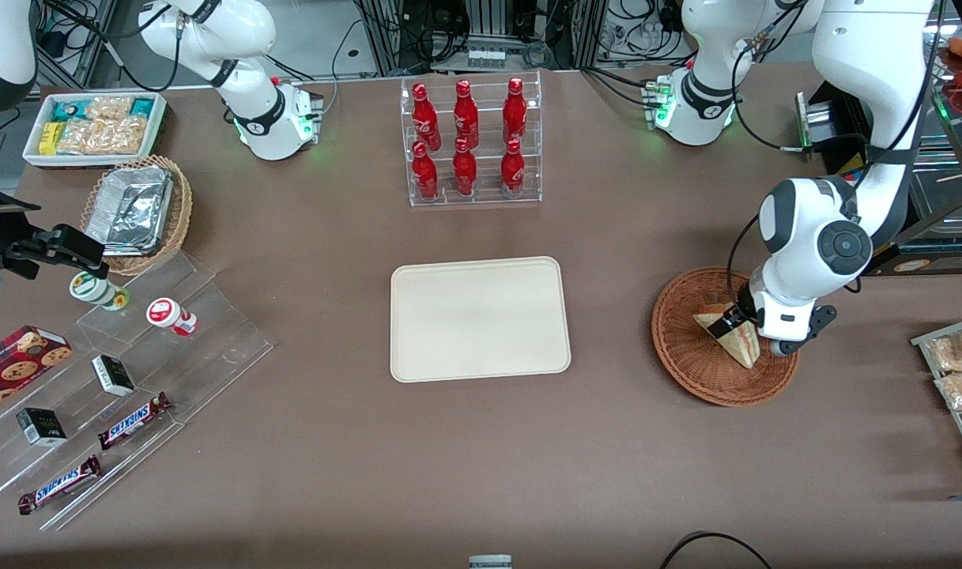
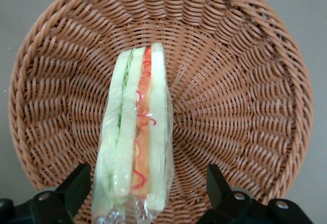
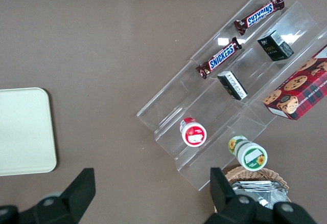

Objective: Place sandwich from basket to tray
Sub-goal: 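Lower the open left gripper around the wrapped sandwich and close it, then lift the sandwich out of the basket with the left gripper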

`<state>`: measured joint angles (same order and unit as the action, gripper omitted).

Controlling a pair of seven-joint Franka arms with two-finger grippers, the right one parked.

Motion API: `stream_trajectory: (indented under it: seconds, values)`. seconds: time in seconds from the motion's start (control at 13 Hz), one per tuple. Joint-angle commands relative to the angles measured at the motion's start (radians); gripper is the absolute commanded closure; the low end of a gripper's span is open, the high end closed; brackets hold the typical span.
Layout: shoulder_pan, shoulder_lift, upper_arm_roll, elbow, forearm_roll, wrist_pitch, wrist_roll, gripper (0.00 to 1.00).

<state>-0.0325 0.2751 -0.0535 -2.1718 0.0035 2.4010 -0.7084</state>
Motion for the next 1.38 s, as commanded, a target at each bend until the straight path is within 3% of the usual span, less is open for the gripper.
stream_trajectory:
  seconds: [0.0, 0.15, 0.23, 0.46, 0.62, 0.85, 1.08, 1.31]
  values:
    - [0.0, 0.015, 0.02, 0.004, 0.016, 0.017, -0.026, 0.0]
    - [0.0, 0.016, 0.023, 0.003, 0.016, 0.009, -0.025, 0.02]
    - [0.0, 0.018, 0.023, 0.0, 0.016, 0.009, -0.026, 0.12]
    - [0.0, 0.026, 0.024, -0.002, 0.007, 0.003, -0.045, 0.77]
    - [0.0, 0.026, 0.023, 0.0, 0.006, -0.009, -0.089, 1.0]
    - [-0.001, 0.012, 0.023, 0.039, 0.006, -0.087, -0.088, 1.0]
    - [-0.013, 0.003, 0.02, 0.171, 0.012, -0.29, -0.072, 1.0]
    - [-0.018, 0.001, -0.037, 0.259, 0.015, -0.435, -0.031, 1.0]
